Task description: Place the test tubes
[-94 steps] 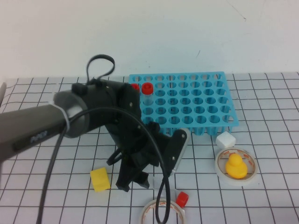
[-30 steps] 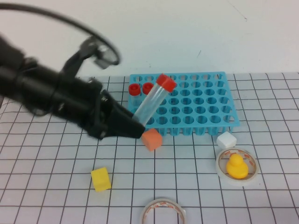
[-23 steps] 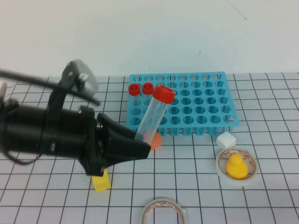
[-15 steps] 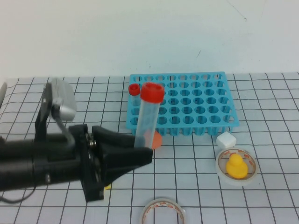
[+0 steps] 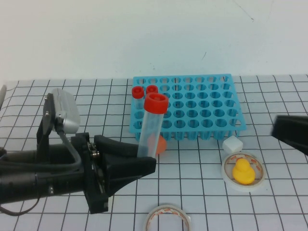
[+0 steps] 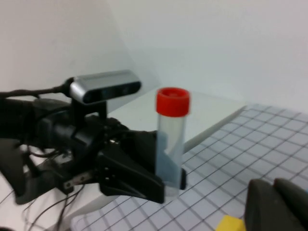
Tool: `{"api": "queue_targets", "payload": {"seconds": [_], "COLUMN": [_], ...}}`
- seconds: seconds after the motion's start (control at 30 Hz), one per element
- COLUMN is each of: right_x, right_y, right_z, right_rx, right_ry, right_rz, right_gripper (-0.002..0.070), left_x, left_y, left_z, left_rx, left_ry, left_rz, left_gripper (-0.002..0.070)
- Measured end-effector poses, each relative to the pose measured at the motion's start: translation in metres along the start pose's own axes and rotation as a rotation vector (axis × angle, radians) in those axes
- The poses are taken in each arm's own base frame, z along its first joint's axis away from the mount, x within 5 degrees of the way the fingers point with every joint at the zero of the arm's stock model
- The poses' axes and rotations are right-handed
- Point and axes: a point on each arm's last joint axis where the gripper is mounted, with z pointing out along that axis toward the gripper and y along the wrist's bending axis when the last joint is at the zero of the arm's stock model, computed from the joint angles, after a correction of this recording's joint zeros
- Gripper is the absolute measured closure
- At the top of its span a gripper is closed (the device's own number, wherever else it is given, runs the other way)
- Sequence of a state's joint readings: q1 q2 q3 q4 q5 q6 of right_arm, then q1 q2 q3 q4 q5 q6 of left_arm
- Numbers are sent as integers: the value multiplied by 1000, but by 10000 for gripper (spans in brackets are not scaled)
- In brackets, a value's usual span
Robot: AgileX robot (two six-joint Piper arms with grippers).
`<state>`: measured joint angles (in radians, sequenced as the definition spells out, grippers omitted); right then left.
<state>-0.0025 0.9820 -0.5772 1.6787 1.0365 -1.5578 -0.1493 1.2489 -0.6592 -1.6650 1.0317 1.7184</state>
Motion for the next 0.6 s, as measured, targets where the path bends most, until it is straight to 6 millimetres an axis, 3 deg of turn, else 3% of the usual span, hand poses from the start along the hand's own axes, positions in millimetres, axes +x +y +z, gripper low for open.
{"api": "queue_targets", "payload": {"seconds": [0.13, 0.2, 0.37, 0.47, 0.6], "right_x": [-8, -11, -19, -23, -34], "right_y": [-6, -6, -7, -7, -7], "right_z": [32, 48, 90, 113, 138], "right_rx": [-85, -100, -70, -83, -116], "right_ry": [60, 84, 126, 141, 135], "right_rz": [-8, -43, -86, -96, -112], "right_gripper": [575, 490, 200, 132, 111], "left_x": [0, -1, -10, -12, -12], "left_y": [4, 8, 13, 14, 14], "left_z": [0, 0, -1, -1, -1], "left_rx": [-48, -83, -142, -150, -155], "left_ry": [5, 6, -11, -17, -17], "left_rz": [-1, -22, -50, -50, -50], "left_gripper": [463, 463, 463, 463, 463]}}
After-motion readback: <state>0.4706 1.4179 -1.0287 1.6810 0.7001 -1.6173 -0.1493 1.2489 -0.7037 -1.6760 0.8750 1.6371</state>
